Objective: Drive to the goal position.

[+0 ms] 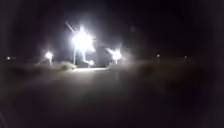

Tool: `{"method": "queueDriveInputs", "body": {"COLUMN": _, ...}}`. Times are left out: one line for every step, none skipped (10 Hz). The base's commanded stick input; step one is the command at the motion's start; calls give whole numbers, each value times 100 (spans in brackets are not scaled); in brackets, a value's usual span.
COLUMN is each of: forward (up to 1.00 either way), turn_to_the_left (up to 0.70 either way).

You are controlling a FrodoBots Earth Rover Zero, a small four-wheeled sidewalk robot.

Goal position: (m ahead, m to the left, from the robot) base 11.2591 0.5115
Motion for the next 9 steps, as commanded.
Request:
{"method": "queueDriveInputs", "body": {"forward": 70, "turn_to_the_left": 0}}
{"method": "queueDriveInputs", "body": {"forward": 70, "turn_to_the_left": 0}}
{"method": "queueDriveInputs", "body": {"forward": 70, "turn_to_the_left": 0}}
{"method": "queueDriveInputs", "body": {"forward": 70, "turn_to_the_left": 0}}
{"method": "queueDriveInputs", "body": {"forward": 70, "turn_to_the_left": 0}}
{"method": "queueDriveInputs", "body": {"forward": 70, "turn_to_the_left": 0}}
{"method": "queueDriveInputs", "body": {"forward": 70, "turn_to_the_left": 0}}
{"method": "queueDriveInputs", "body": {"forward": 70, "turn_to_the_left": 0}}
{"method": "queueDriveInputs", "body": {"forward": 70, "turn_to_the_left": 0}}
